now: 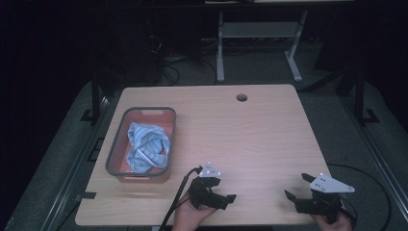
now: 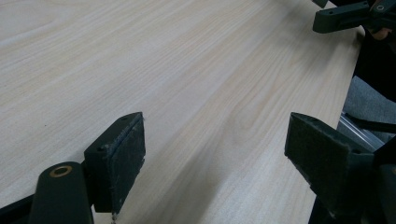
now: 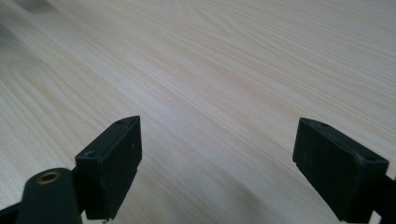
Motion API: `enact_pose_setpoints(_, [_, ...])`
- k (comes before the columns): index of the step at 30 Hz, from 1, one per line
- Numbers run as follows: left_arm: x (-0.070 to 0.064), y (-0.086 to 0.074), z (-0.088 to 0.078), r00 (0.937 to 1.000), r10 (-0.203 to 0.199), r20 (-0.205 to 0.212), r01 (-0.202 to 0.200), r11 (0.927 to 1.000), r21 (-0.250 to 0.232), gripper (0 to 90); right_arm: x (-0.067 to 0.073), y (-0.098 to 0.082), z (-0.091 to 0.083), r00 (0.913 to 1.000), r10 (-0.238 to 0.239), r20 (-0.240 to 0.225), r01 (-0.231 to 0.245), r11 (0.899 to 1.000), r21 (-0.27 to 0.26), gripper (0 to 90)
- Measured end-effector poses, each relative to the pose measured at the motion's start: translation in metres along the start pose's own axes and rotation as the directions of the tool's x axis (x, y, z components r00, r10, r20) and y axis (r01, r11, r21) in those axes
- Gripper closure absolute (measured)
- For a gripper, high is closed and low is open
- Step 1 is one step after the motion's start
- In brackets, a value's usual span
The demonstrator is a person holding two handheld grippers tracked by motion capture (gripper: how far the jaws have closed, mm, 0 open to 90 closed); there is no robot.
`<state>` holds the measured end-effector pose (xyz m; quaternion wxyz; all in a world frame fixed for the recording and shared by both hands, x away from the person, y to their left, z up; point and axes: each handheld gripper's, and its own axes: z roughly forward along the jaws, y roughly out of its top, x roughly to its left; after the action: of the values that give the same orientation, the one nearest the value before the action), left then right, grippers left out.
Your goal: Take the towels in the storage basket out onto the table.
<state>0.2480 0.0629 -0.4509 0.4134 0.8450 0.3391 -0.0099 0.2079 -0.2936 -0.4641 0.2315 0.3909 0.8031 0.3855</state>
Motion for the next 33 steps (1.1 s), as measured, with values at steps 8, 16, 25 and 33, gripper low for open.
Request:
enact_pose_setpoints(8, [0.002, 0.001, 0.001, 0.9999, -0.002, 0.01, 0.002, 1.0, 0.003, 20.0, 0.0, 0.0, -0.001, 1.0, -0.004, 0.001, 0.004, 1.0, -0.008, 15.1])
enact_pose_setpoints(16, [0.003, 0.003, -0.003, 1.0, 0.003, 0.002, -0.003, 1.0, -0.003, 20.2, 0.002, 0.001, -0.001, 1.0, -0.009, 0.002, 0.009, 1.0, -0.003, 15.1])
enact_pose_setpoints(25, [0.003, 0.013, -0.007, 1.0, 0.003, 0.003, -0.003, 0.9999, -0.01, 20.3, 0.0, 0.0, 0.0, 1.0, -0.002, 0.006, 0.002, 1.0, 0.001, 15.1])
enact_pose_setpoints(33, [0.006, 0.028, -0.012, 1.0, 0.003, 0.003, -0.003, 0.9997, -0.023, 20.2, -0.001, 0.0, 0.0, 0.9999, 0.011, 0.013, -0.011, 1.0, 0.005, 15.0])
